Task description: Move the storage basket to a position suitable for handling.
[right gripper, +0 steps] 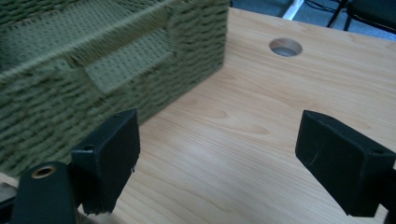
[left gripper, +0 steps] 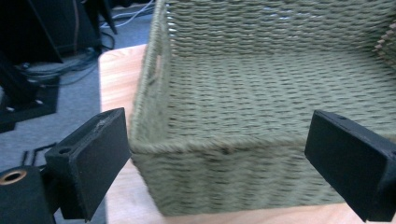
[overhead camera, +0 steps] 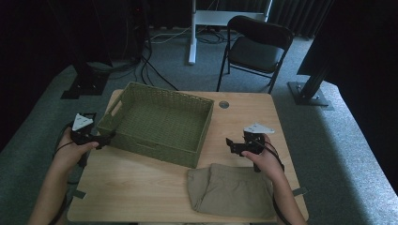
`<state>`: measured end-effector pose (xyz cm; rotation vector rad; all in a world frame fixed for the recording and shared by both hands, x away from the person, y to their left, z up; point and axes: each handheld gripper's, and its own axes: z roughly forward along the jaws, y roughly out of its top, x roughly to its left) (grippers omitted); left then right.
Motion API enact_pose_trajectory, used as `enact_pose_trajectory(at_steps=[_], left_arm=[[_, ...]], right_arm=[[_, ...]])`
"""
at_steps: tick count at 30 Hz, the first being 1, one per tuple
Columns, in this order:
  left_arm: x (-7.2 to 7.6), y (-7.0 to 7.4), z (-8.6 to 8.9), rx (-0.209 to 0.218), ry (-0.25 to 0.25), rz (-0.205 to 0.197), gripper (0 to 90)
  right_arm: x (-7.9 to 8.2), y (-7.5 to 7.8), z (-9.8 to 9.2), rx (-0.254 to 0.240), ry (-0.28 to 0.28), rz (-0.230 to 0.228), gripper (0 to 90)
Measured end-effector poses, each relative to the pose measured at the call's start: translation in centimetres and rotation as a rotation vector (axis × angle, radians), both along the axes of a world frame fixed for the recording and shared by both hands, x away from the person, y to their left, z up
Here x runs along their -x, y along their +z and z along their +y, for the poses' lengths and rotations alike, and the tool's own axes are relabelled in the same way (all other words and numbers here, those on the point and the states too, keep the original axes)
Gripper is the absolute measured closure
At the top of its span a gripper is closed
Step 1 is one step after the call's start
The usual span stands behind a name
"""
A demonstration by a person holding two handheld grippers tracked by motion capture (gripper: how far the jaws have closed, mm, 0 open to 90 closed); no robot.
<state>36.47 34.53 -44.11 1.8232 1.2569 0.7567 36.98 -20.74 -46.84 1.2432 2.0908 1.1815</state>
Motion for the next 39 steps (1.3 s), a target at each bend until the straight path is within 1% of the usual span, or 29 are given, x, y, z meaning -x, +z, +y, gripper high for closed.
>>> enact_pose_trajectory(at_steps=[2, 3, 4, 5, 7, 9, 10, 11, 13, 14, 16, 18, 20, 21, 22, 23, 24, 25, 29, 30, 31, 33, 34, 35, 36, 37, 38, 39], left_arm=[[-0.4, 0.0, 0.1, 0.001, 0.01, 0.001, 7.3], [-0.4, 0.0, 0.1, 0.001, 0.01, 0.001, 7.3], [-1.0, -0.2, 0.3, -0.01, 0.024, 0.001, 7.3], [-1.3, -0.2, 0.4, -0.009, 0.027, 0.005, 7.3], [-1.8, -0.3, 0.5, -0.009, 0.034, 0.004, 7.4], [-2.0, -0.3, 0.5, -0.01, 0.035, 0.001, 7.4], [-2.6, -0.3, 0.7, 0.001, 0.052, -0.019, 7.4], [-2.9, -0.2, 0.8, 0.013, 0.064, -0.025, 7.7], [-3.5, -0.2, 1.1, 0.03, 0.084, -0.026, 11.0], [-3.7, -0.1, 1.3, 0.025, 0.099, -0.032, 12.9], [-4.2, -0.1, 1.6, -0.006, 0.109, -0.062, 15.9], [-4.5, -0.3, 1.8, 0.002, 0.116, -0.061, 16.7], [-4.8, -0.6, 2.0, -0.007, 0.123, -0.059, 24.1], [-4.8, -0.6, 2.0, -0.007, 0.123, -0.059, 28.1], [-5.0, -0.9, 2.2, -0.003, 0.136, -0.061, 28.1], [-5.2, -1.1, 2.3, 0.001, 0.148, -0.061, 36.8], [-5.3, -1.3, 2.4, -0.007, 0.154, -0.058, 39.1], [-5.3, -1.4, 2.5, -0.009, 0.157, -0.045, 44.6], [-5.6, -2.2, 2.5, -0.003, 0.152, 0.025, 55.1], [-5.7, -2.5, 2.5, -0.001, 0.16, 0.033, 56.2], [-5.7, -2.6, 2.4, 0.003, 0.162, 0.037, 57.8], [-5.8, -2.9, 2.4, -0.002, 0.161, 0.047, 57.8], [-5.9, -2.9, 2.3, -0.002, 0.16, 0.05, 58.2], [-5.9, -3.0, 2.3, 0.019, 0.159, 0.062, 62.2], [-5.9, -3.0, 2.1, 0.03, 0.163, 0.069, 65.5], [-5.9, -3.0, 1.9, 0.036, 0.157, 0.077, 69.8], [-6.0, -3.0, 1.8, 0.034, 0.155, 0.082, 74.0], [-6.0, -2.9, 1.5, 0.022, 0.159, 0.089, 75.8]], right_arm=[[0.0, 0.3, 0.6, -0.003, 0.012, -0.007, 13.6], [0.0, 0.3, 0.6, -0.003, 0.012, -0.007, 13.6], [0.0, 0.3, 0.9, -0.005, 0.017, -0.008, 13.5], [-0.1, 0.5, 1.6, -0.007, 0.032, -0.01, 13.6], [-0.1, 0.7, 2.3, -0.017, 0.045, -0.01, 13.5], [-0.1, 0.8, 2.7, -0.018, 0.056, -0.013, 13.5], [-0.1, 0.9, 3.0, -0.021, 0.062, -0.013, 13.5], [-0.1, 1.2, 3.9, -0.025, 0.078, -0.02, 13.5], [0.0, 1.4, 4.6, -0.026, 0.086, -0.022, 13.6], [0.0, 1.5, 4.8, -0.029, 0.088, -0.02, 13.5], [0.1, 1.7, 5.6, -0.033, 0.098, -0.023, 13.5], [0.1, 1.8, 6.3, -0.036, 0.109, -0.026, 13.5], [0.2, 1.8, 7.1, -0.031, 0.125, -0.029, 13.6], [0.2, 1.8, 7.1, -0.031, 0.125, -0.029, 13.6], [0.2, 1.7, 7.5, -0.035, 0.13, -0.026, 13.6], [0.2, 1.6, 8.2, -0.03, 0.139, -0.028, 13.9], [0.2, 1.5, 8.5, -0.028, 0.143, -0.029, 13.9], [0.3, 1.5, 8.8, -0.037, 0.144, -0.028, 13.9], [0.2, 1.3, 9.8, -0.05, 0.136, -0.028, 14.4], [0.2, 1.3, 9.9, -0.053, 0.13, -0.024, 15.0], [0.2, 1.2, 10.0, -0.054, 0.12, -0.021, 17.8], [0.1, 1.0, 10.2, -0.066, 0.098, -0.014, 18.1], [0.0, 0.9, 10.3, -0.076, 0.096, -0.011, 18.1], [0.0, 0.9, 10.4, -0.077, 0.093, -0.009, 18.5], [0.1, 0.8, 10.5, -0.068, 0.089, -0.01, 20.3], [0.1, 0.7, 10.7, -0.059, 0.087, -0.013, 21.1], [0.1, 0.5, 10.8, -0.053, 0.089, -0.008, 22.4], [0.2, 0.4, 10.9, -0.046, 0.094, -0.003, 25.1]])
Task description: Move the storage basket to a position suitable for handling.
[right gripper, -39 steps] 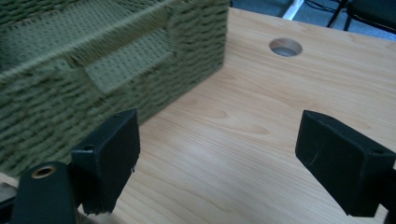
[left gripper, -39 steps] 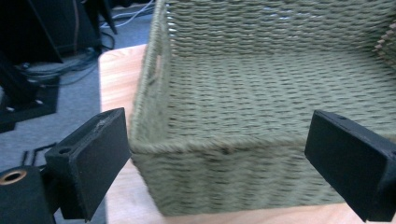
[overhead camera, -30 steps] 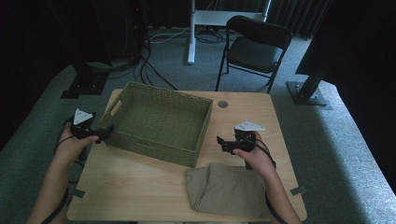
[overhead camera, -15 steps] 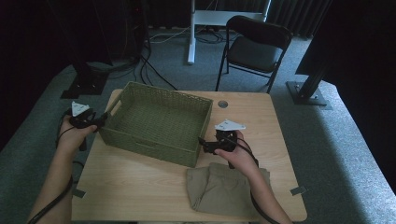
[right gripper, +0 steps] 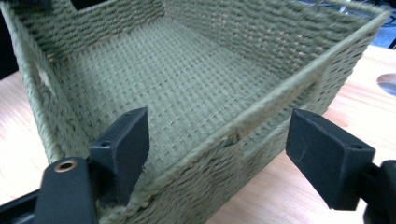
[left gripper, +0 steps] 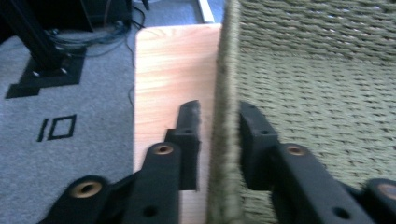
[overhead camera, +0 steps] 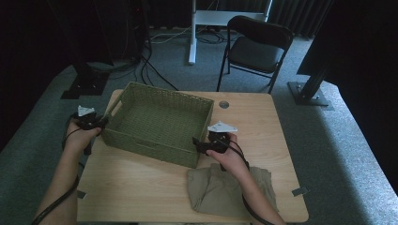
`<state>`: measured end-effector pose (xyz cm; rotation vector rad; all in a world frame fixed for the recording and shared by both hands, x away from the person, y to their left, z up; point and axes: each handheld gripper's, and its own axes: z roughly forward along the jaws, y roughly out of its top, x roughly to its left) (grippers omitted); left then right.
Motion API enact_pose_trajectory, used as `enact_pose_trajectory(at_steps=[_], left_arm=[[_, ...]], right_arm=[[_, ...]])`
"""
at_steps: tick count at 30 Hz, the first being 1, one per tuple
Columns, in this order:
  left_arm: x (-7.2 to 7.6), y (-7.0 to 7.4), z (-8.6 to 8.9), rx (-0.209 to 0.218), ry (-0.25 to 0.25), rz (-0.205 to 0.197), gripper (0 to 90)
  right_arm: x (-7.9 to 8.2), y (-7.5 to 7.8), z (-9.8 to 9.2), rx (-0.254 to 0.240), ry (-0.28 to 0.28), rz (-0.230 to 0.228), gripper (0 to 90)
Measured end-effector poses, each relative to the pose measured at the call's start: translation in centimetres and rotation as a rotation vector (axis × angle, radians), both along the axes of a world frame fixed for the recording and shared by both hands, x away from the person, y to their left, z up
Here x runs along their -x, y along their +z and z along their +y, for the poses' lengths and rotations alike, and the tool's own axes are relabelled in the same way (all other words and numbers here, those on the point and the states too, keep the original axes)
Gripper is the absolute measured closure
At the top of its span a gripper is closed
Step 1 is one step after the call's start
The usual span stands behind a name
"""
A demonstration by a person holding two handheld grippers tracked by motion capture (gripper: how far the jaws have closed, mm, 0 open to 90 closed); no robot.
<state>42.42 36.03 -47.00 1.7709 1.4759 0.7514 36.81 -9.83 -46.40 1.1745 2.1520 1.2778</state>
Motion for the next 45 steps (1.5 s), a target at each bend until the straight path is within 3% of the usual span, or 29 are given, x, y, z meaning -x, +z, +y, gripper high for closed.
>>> enact_pose_trajectory(at_steps=[2, 6, 9, 17, 25, 29, 32, 33, 37, 45], left_arm=[[0.0, 0.1, -0.3, -0.027, 0.004, 0.002, 81.0], [0.2, 0.0, -0.5, -0.012, 0.014, 0.005, 81.2], [0.4, 0.0, -0.5, -0.007, 0.017, -0.002, 81.2], [1.3, -0.3, -1.3, 0.03, 0.032, -0.016, 81.2], [1.8, -0.1, -2.3, 0.009, 0.034, 0.0, 81.2], [2.4, -0.3, -3.0, 0.037, 0.017, -0.011, 81.2], [2.8, -0.4, -3.6, 0.066, 0.022, -0.019, 81.2], [3.0, -0.4, -3.8, 0.064, 0.024, -0.02, 81.1], [3.6, -0.5, -4.6, 0.073, 0.028, -0.021, 81.2], [4.4, -0.5, -5.6, 0.079, 0.034, -0.02, 81.1]], right_arm=[[0.1, -0.3, 0.2, 0.026, -0.005, 0.002, 30.3], [0.3, -0.2, 0.2, 0.02, 0.007, 0.014, 38.6], [0.3, -0.1, 0.3, 0.041, 0.002, 0.002, 39.7], [0.0, -0.3, -0.2, 0.04, -0.021, 0.003, 40.0], [-0.4, -0.1, -1.0, 0.06, -0.007, 0.001, 47.7], [-0.9, -0.2, -2.1, 0.054, -0.038, -0.002, 49.2], [-1.1, -0.3, -2.7, 0.022, -0.068, 0.032, 52.6], [-1.2, -0.2, -3.0, 0.022, -0.07, 0.04, 57.5], [-1.2, 0.0, -3.3, 0.053, -0.092, 0.025, 60.3], [-1.4, 0.0, -4.3, 0.045, -0.125, 0.043, 64.0]])
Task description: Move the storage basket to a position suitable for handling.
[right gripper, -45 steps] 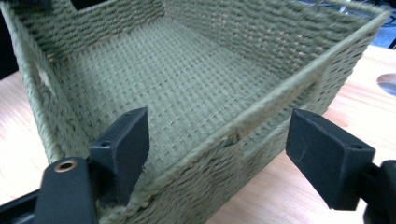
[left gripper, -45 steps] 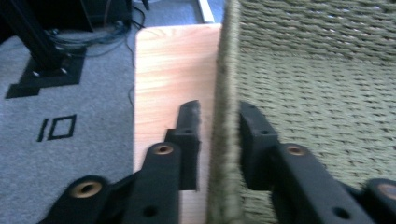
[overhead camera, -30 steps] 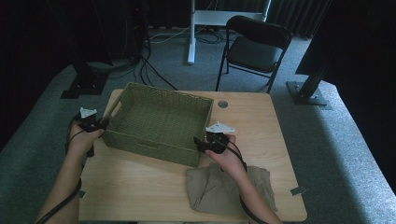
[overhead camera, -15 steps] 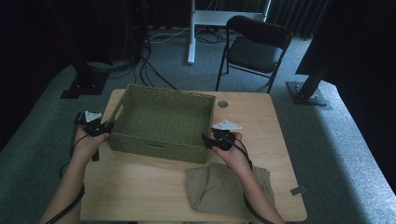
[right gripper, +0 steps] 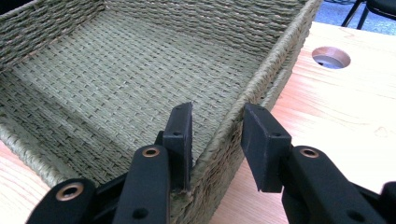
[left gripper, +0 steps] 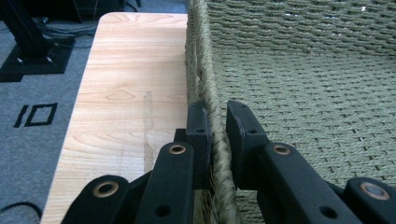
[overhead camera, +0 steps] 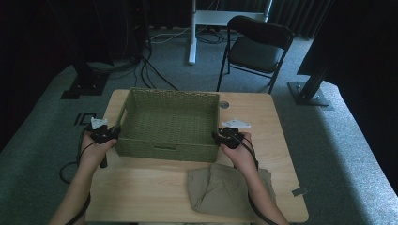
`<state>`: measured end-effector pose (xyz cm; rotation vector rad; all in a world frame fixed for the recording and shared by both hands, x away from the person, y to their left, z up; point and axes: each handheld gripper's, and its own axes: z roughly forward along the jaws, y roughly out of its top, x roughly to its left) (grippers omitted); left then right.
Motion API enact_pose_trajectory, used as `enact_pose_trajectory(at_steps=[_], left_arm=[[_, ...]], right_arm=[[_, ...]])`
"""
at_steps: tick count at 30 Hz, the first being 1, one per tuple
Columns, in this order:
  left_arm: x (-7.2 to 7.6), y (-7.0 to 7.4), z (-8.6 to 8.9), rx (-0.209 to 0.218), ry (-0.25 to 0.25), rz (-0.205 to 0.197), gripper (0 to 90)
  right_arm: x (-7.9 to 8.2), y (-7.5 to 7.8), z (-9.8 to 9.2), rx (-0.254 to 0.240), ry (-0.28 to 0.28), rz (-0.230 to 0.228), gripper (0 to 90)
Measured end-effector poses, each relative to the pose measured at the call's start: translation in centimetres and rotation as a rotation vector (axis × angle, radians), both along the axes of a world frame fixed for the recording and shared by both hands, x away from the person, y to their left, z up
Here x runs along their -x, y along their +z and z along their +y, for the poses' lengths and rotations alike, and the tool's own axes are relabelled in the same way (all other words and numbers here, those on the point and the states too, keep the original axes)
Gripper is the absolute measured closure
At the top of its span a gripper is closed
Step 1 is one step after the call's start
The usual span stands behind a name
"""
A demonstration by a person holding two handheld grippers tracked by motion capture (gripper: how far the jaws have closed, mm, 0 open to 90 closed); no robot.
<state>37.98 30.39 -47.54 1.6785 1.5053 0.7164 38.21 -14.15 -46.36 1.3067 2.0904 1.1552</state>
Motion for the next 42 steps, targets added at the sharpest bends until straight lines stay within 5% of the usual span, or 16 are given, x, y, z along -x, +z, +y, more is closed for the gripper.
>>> enact_pose_trajectory(at_steps=[22, 42], left_arm=[[0.7, -0.1, -3.4, -0.013, -0.008, 0.013, 81.0], [-0.9, 0.0, -7.2, -0.022, -0.037, 0.014, 80.9]], right_arm=[[-0.2, 0.1, -2.8, 0.004, -0.055, 0.005, 69.9], [-0.4, 0.1, -5.9, -0.006, -0.141, 0.009, 73.1]])
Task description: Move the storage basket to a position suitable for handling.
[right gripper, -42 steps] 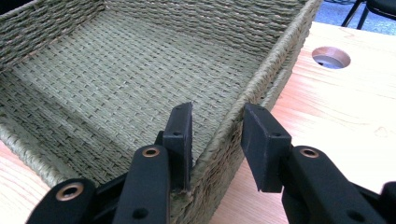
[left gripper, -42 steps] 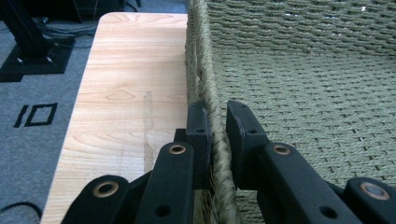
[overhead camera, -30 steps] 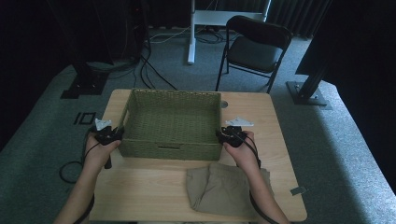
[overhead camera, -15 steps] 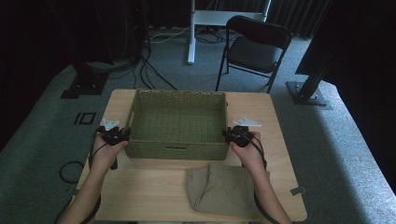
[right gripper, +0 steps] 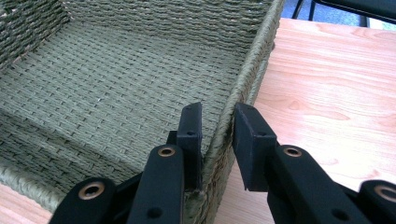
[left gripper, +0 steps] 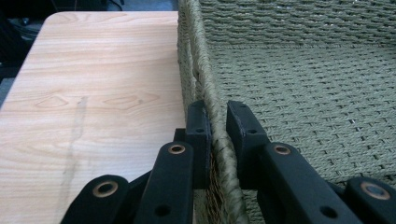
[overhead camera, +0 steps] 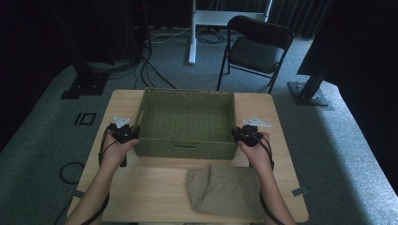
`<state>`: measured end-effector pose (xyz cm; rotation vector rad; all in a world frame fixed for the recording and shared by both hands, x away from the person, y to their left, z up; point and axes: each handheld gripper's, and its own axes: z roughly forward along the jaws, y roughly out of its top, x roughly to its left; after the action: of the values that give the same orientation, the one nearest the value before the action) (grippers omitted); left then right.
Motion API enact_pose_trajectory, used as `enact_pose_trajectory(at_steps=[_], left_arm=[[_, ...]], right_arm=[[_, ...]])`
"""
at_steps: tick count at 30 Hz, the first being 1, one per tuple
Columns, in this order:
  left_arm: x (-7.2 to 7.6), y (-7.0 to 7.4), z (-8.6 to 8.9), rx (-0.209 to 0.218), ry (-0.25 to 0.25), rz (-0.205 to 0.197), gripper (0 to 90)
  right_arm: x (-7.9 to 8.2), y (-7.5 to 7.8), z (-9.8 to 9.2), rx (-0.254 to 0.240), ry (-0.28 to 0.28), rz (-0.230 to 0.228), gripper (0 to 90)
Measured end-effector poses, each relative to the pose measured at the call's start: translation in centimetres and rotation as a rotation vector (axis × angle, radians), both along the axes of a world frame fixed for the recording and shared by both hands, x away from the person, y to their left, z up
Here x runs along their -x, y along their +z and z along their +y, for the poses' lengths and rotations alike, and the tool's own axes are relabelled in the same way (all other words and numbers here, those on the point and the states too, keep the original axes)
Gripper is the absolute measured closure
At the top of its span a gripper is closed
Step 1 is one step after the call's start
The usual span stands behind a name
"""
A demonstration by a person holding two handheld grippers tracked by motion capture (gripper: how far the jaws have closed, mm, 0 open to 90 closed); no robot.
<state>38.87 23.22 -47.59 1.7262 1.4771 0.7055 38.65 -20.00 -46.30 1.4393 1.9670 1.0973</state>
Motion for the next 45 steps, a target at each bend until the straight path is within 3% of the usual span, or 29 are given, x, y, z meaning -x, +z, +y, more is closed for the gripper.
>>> enact_pose_trajectory(at_steps=[18, 45], left_arm=[[-1.1, 0.1, -3.1, -0.02, -0.043, 0.009, 80.6], [-2.0, 0.2, -7.6, -0.014, -0.088, 0.022, 79.4]], right_arm=[[-0.4, 0.0, -3.2, -0.023, -0.049, 0.013, 74.4], [-1.8, 0.1, -7.5, 0.002, -0.101, 0.026, 77.2]])
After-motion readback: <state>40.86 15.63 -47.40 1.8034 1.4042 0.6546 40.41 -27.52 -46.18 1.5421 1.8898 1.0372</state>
